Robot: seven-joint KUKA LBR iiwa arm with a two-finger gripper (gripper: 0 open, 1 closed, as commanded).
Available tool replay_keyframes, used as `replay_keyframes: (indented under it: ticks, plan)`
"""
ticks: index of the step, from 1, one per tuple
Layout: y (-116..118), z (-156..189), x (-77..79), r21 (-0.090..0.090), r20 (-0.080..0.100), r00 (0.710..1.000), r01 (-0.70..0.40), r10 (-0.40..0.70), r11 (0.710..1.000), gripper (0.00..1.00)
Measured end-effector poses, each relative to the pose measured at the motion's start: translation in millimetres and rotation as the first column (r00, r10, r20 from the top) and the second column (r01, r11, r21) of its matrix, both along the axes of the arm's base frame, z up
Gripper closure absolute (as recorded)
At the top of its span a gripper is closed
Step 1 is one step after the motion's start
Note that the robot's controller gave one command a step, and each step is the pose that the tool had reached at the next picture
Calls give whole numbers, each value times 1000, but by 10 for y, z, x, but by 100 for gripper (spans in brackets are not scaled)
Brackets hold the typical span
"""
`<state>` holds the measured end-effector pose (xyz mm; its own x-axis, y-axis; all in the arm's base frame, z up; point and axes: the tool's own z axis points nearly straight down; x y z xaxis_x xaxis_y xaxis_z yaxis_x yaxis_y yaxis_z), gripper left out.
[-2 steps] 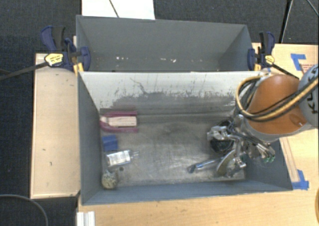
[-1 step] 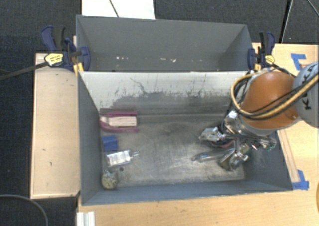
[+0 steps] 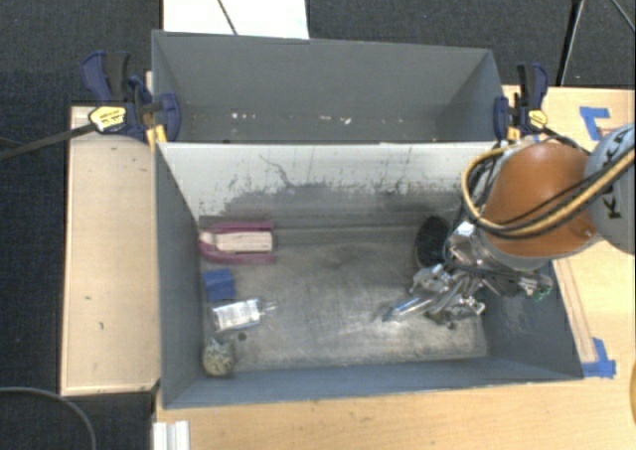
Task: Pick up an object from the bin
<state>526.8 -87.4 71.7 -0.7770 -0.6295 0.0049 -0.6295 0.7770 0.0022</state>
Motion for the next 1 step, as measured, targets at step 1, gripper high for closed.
replay_keyframes:
  ticks: [1]
  plan:
    - [-30, 1277, 242, 1, 17, 997, 70, -70, 998, 100]
